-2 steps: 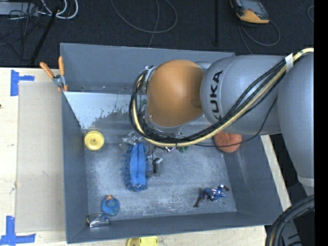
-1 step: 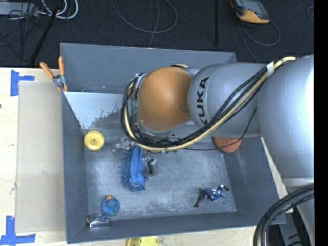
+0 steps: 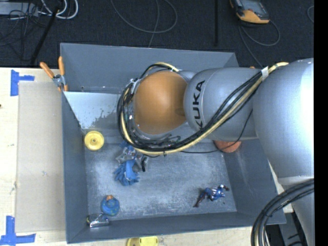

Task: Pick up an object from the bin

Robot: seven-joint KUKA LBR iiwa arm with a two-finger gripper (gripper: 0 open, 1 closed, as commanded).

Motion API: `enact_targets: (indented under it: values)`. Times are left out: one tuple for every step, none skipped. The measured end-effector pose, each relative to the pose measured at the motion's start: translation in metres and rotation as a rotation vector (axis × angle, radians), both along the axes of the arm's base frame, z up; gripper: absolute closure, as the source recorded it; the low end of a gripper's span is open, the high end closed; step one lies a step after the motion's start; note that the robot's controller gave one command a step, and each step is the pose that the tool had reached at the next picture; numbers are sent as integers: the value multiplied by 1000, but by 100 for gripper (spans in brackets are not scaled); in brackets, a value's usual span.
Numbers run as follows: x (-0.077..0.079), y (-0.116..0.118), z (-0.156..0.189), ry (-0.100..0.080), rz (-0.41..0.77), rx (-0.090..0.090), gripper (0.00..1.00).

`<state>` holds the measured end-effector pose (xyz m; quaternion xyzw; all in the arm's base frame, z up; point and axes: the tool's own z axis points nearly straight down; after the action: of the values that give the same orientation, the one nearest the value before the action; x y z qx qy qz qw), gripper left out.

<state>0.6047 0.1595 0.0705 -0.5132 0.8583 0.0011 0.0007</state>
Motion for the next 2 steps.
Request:
enact_targets:
  values:
    - [0,0,0,0,0,0,100]
    - [-2,0,6,6,-1,-1,100]
